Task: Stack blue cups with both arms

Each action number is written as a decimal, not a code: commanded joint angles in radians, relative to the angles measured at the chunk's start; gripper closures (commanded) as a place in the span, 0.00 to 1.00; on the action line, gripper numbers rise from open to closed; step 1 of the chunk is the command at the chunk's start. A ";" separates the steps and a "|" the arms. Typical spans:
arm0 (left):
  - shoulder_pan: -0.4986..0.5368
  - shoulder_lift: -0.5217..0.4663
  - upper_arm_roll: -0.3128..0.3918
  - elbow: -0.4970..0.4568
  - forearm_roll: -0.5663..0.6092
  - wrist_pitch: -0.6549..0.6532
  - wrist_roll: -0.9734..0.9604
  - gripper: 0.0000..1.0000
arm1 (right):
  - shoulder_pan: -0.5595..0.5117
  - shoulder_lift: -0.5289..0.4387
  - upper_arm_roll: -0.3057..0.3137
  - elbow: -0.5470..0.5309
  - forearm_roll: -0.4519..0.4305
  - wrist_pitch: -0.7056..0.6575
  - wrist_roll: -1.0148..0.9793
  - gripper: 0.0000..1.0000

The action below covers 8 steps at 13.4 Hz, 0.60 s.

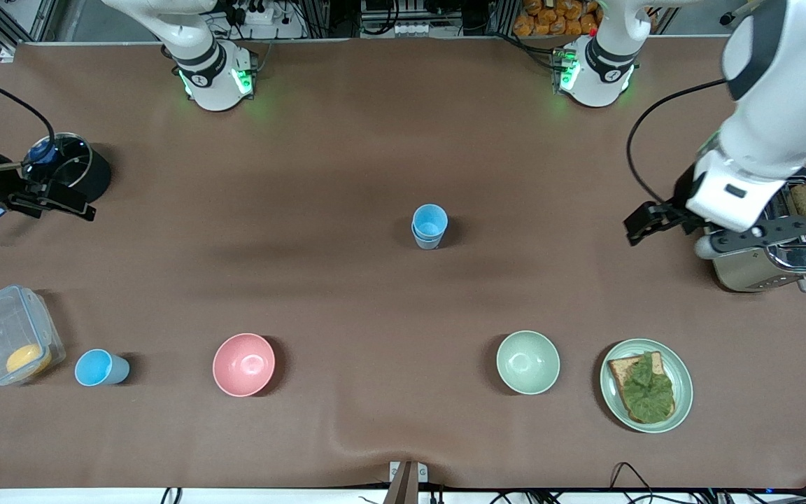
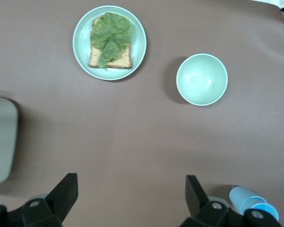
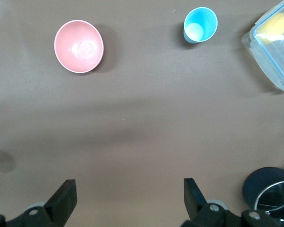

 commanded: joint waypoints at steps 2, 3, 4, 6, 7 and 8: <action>0.055 -0.055 0.002 0.020 0.003 -0.078 0.128 0.00 | 0.006 0.005 0.019 0.004 -0.074 -0.056 0.012 0.00; 0.044 -0.064 0.022 0.022 0.003 -0.092 0.132 0.00 | 0.007 0.002 0.019 -0.007 -0.074 -0.063 0.015 0.00; 0.026 -0.073 0.045 0.025 0.005 -0.098 0.156 0.00 | 0.010 0.002 0.019 -0.007 -0.074 -0.063 0.017 0.00; 0.009 -0.076 0.101 0.030 -0.023 -0.106 0.265 0.00 | 0.010 0.002 0.019 -0.008 -0.074 -0.068 0.017 0.00; 0.010 -0.075 0.103 0.030 -0.035 -0.115 0.273 0.00 | 0.010 0.000 0.019 -0.009 -0.074 -0.068 0.017 0.00; 0.012 -0.070 0.102 0.042 -0.035 -0.141 0.273 0.00 | 0.010 0.000 0.019 -0.009 -0.074 -0.069 0.017 0.00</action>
